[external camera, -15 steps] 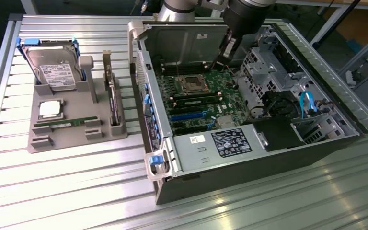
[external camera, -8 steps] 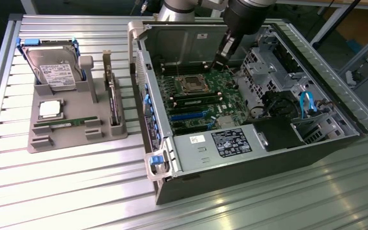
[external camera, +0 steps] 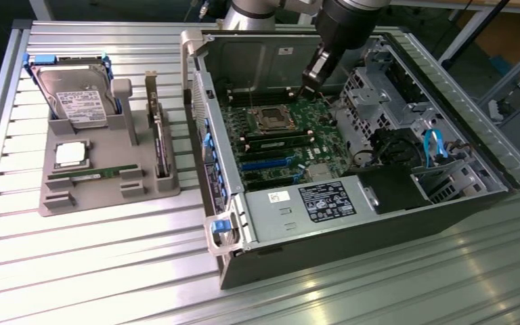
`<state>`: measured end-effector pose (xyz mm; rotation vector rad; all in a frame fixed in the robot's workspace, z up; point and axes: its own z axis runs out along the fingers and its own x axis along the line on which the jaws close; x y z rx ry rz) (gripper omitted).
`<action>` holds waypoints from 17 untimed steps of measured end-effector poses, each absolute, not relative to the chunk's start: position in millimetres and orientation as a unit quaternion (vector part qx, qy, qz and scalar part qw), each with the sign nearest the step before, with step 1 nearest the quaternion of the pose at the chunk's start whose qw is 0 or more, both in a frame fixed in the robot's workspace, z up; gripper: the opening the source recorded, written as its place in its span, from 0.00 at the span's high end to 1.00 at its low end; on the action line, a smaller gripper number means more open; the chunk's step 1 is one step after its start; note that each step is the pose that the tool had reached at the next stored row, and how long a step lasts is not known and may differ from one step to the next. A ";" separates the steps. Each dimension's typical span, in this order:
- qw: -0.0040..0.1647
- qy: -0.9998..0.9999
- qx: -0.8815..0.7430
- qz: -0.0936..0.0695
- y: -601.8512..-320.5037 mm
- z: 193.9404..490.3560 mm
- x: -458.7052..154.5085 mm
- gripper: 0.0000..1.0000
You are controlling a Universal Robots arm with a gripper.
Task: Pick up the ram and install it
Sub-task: 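Press down the ram until it locks into place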
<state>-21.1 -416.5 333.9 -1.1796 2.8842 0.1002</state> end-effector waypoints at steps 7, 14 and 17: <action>0.013 0.936 -0.351 0.032 -416.5 333.7 -21.1 0.90; 0.014 0.947 -0.320 0.031 -416.5 333.7 -21.1 0.90; 0.014 0.950 -0.309 0.031 -416.5 333.6 -21.1 0.90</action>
